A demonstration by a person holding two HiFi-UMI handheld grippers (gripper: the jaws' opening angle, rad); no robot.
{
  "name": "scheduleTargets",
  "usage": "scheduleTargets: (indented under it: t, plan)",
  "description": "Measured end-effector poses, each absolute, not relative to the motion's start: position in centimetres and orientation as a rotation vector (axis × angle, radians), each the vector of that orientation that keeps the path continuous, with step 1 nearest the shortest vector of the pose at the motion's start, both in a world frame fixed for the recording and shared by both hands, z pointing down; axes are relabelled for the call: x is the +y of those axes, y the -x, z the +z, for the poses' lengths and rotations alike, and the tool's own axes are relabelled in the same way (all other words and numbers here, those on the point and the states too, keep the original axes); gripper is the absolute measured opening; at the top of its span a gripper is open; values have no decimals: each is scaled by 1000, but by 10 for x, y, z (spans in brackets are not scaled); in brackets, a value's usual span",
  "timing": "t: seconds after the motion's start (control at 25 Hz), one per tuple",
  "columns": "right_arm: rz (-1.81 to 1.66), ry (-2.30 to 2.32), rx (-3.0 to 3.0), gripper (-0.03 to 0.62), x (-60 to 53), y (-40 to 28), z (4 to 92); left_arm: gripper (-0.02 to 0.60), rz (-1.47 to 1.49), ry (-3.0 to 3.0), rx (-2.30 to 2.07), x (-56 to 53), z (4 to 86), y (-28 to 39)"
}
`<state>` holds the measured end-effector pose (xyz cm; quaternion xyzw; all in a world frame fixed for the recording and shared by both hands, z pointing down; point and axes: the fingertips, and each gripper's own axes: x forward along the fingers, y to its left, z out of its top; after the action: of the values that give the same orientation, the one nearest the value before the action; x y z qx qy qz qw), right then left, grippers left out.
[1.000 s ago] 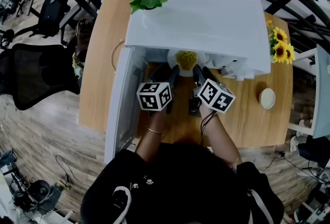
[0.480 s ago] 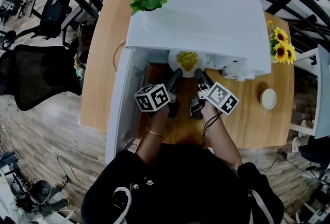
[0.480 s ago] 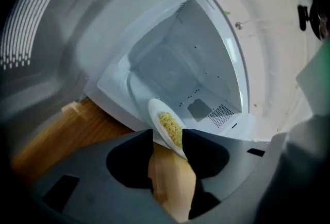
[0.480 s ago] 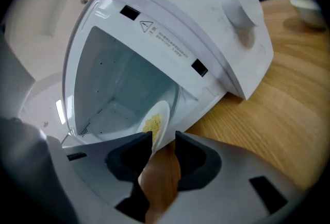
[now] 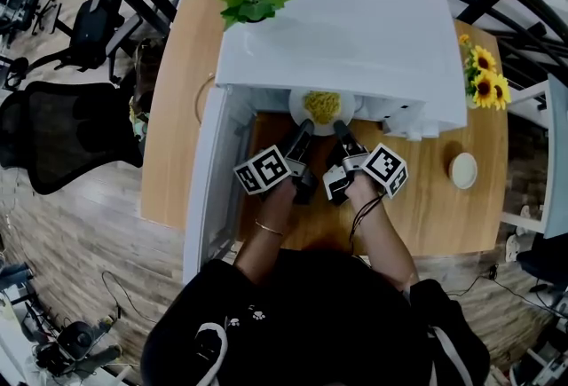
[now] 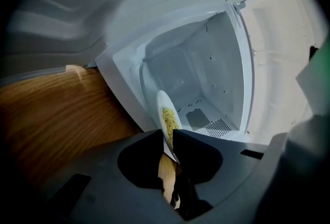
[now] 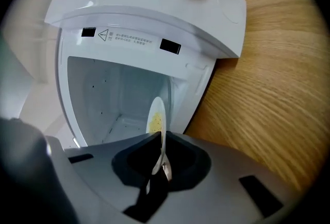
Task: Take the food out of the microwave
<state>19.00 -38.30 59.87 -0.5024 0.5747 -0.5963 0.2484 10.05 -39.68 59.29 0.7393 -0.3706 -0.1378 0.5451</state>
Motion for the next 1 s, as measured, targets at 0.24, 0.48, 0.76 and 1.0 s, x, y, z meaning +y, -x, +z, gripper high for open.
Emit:
scheduleTargets:
  t: [0.24, 0.48, 0.76, 1.0]
  plan:
    - [-1640, 1332, 1510, 21, -376, -191, 599, 52, -353, -1721, -870, -389, 591, -100]
    - [-1648, 1316, 1490, 21, -360, -193, 595, 52, -346, -1727, -861, -374, 586, -103]
    - [-1640, 1283, 1486, 21, -336, -197, 582, 51, -323, -1799, -843, -351, 569, -109]
    - [-1610, 1263, 1507, 23, -314, -205, 565, 51, -323, -1853, -815, -330, 552, -118]
